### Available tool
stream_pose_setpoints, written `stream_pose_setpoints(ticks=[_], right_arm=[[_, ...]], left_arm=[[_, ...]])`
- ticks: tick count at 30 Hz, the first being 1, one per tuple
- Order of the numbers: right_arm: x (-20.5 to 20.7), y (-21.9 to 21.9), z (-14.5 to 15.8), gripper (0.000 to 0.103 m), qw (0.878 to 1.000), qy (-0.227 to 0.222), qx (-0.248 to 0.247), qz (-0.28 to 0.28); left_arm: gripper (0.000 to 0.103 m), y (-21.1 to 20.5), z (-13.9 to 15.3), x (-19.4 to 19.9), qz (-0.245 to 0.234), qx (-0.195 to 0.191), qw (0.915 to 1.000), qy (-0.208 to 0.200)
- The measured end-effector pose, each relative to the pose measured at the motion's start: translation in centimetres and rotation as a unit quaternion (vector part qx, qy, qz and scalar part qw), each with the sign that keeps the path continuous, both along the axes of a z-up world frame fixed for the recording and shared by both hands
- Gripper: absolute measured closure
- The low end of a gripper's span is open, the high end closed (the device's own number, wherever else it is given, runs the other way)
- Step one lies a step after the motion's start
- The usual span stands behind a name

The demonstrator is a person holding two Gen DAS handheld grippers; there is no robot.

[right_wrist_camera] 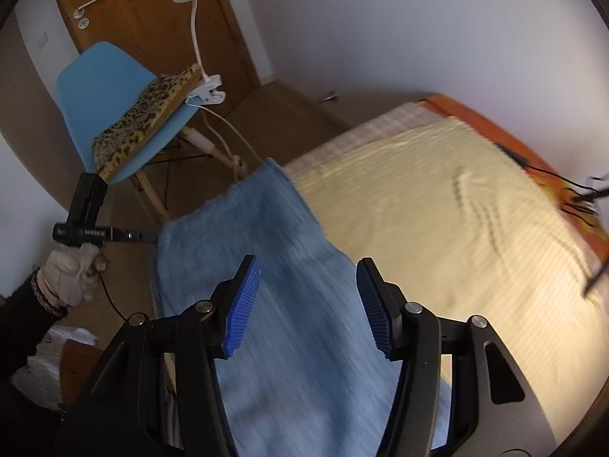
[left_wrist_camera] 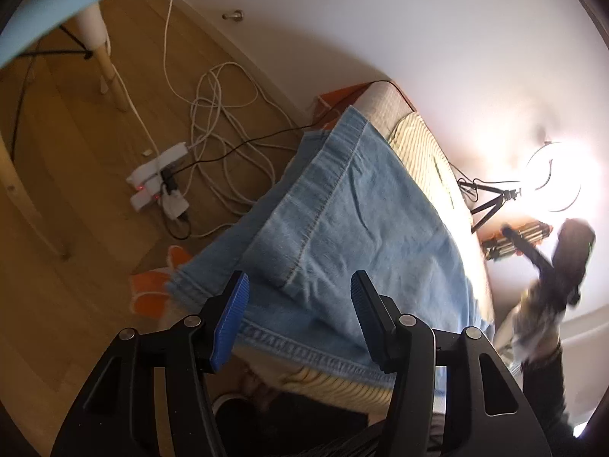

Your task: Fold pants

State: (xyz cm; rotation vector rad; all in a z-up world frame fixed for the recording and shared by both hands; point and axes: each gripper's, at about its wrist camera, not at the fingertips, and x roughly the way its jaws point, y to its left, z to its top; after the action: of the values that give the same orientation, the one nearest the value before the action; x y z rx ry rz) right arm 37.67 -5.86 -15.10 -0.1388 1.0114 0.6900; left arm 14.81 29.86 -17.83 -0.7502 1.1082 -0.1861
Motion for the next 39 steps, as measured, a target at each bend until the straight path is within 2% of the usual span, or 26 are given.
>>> stream_pose_setpoints(ticks=[3, 6, 13, 19, 26, 27, 30, 32, 34, 35, 37, 39], right_arm=[[2.5, 3.5, -1.5, 0.047, 1.0, 0.006, -0.005, 0.019], [4.9, 6.3, -3.6, 0.047, 0.999, 0.022, -0.015, 0.035], [9.7, 11.6, -8.6, 0.047, 0.997, 0.052, -0.032, 0.043], [11.5, 14.7, -11.0, 0.047, 0.995, 0.059, -0.045, 0.068], [11.9, 16.2, -12.0, 0.047, 0.994, 0.052, -0.04, 0.086], [11.8, 16.3, -12.0, 0.049, 0.994, 0.05, -0.04, 0.089], [11.4, 17.0, -12.0, 0.076, 0.992, 0.045, -0.05, 0.103], [11.0, 17.2, -11.9, 0.081, 0.992, 0.031, -0.062, 0.106], [10.9, 17.2, -11.8, 0.095, 0.992, 0.018, -0.07, 0.102], [10.9, 17.0, -11.6, 0.096, 0.993, 0.015, -0.069, 0.097], [10.8, 16.8, -11.1, 0.098, 0.994, 0.01, -0.056, 0.094], [10.5, 16.9, -10.4, 0.098, 0.994, -0.003, -0.055, 0.099]], left_arm=[[0.048, 0.9, 1.3, -0.2, 0.003, 0.011, 0.9999, -0.011], [0.047, 0.6, 1.4, -0.3, 0.007, -0.001, 0.9998, -0.02], [0.045, -1.3, -1.3, -0.4, 0.047, -0.01, 0.9984, -0.028], [0.045, -1.3, -1.7, -0.8, 0.093, -0.019, 0.994, -0.054], [0.045, -3.1, -1.4, -0.7, 0.103, 0.033, 0.9899, -0.092], [0.045, -3.3, -1.3, -0.8, 0.104, 0.039, 0.989, -0.097], [0.047, -3.9, -1.1, -0.9, 0.104, 0.063, 0.9859, -0.115], [0.05, -4.2, -1.0, -1.0, 0.103, 0.074, 0.9837, -0.128], [0.063, -4.3, -0.8, -1.0, 0.105, 0.078, 0.982, -0.136], [0.066, -4.3, -0.6, -1.0, 0.105, 0.083, 0.9806, -0.143], [0.081, -4.3, -0.1, -1.1, 0.101, 0.094, 0.9776, -0.159], [0.082, -4.1, 0.0, -1.1, 0.1, 0.087, 0.9768, -0.169]])
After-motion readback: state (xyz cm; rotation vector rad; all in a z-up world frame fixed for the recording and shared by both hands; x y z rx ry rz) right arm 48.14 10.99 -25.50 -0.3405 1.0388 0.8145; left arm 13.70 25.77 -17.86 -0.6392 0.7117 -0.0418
